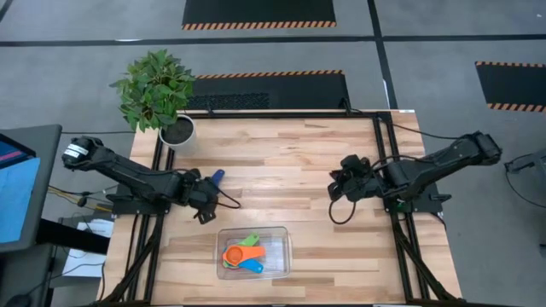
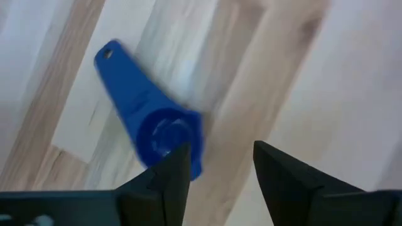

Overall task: Nest measuring cups in basket
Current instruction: Stack the dark blue measuring cup on top of the orange measuring cup into the transparent bin

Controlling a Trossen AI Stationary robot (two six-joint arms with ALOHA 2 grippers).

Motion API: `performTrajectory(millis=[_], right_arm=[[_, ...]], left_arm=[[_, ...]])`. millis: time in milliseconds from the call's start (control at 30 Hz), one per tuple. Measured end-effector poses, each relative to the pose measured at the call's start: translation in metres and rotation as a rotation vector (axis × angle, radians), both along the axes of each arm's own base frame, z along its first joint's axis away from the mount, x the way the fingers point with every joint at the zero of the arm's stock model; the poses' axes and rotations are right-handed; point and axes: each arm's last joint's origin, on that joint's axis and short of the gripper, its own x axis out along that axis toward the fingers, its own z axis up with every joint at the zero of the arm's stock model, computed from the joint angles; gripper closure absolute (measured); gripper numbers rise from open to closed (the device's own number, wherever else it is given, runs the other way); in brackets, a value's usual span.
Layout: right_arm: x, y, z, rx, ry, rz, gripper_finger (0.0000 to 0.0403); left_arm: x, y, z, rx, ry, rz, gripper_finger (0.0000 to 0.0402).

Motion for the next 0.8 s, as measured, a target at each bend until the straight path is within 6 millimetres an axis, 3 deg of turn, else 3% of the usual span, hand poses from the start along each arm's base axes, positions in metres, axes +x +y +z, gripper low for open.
performTrajectory(millis=[200,633,733,800], right_arm=[[0.000,-0.005,-0.021,0.055,0.013,0.008,0.0333],[0.003,-0.011,-0.022,0.047,0.040,0.027,0.0333],[0.003,-0.010,-0.022,0.053,0.041,0.031,0.0333],[0.003,-0.010,-0.022,0.053,0.042,0.031,0.0333]], left_arm=[[0.011,0.010,-0.017,0.009,0.094,0.018,0.0239],[0.032,0.029,-0.063,0.029,0.318,0.062,0.0239],[0.034,0.028,-0.065,0.001,0.341,0.032,0.0257],[0.037,0.028,-0.063,-0.028,0.346,0.018,0.0293]])
